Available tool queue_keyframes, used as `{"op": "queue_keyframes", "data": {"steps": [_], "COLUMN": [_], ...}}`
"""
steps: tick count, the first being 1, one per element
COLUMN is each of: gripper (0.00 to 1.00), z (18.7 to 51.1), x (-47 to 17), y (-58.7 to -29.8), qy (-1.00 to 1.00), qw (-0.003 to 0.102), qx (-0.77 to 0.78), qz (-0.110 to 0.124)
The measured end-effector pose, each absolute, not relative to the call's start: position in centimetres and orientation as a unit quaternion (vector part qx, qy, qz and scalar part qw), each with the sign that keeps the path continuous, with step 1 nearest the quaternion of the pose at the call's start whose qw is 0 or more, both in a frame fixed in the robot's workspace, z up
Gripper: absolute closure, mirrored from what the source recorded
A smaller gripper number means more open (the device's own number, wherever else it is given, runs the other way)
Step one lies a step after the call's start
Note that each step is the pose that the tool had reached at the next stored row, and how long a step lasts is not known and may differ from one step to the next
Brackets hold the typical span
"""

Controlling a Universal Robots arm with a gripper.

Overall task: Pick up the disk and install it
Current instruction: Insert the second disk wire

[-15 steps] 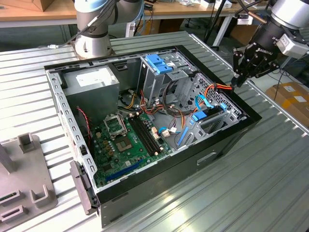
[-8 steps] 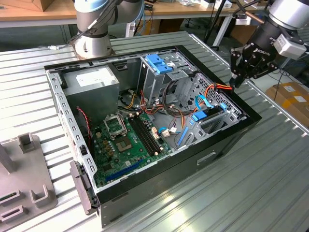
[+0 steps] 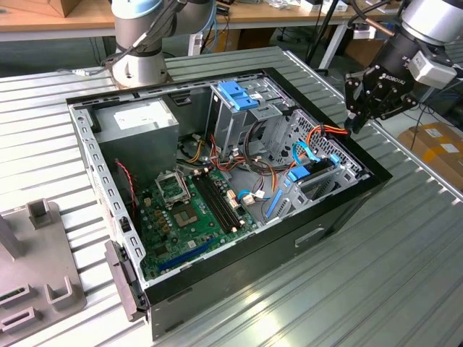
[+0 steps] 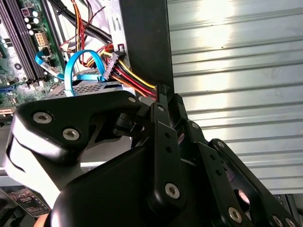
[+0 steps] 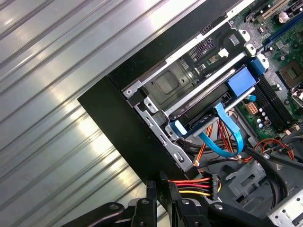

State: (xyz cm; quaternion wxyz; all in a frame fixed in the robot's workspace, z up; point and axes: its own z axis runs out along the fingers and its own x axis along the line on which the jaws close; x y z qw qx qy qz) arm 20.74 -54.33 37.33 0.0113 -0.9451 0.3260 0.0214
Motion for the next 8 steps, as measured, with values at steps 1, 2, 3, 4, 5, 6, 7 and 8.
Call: {"op": "queue_keyframes", "data": {"steps": [1,2,3,4,5,6,7,8], "gripper": [0.76,0.76,0.76,0.76,0.76,0.76,0.76,0.76], "z": [37.33,37.33,37.29,37.22,37.2,37.2,37.2,37.24], "x": [20.65,20.52,20.49,20.47,20.42,20.39,20.38,20.38], "y": [-54.32,-54.32,-54.32,-54.33,-54.32,-54.3,-54.3,-54.3], "qy": [0.326,0.326,0.326,0.326,0.326,0.326,0.326,0.326], "qw": [0.011,0.011,0.006,0.001,0.001,0.001,0.001,0.001], "qx": [-0.945,-0.945,-0.945,-0.945,-0.945,-0.945,-0.945,-0.945], "qz": [0.021,0.021,0.02,0.018,0.018,0.018,0.018,0.018]}}
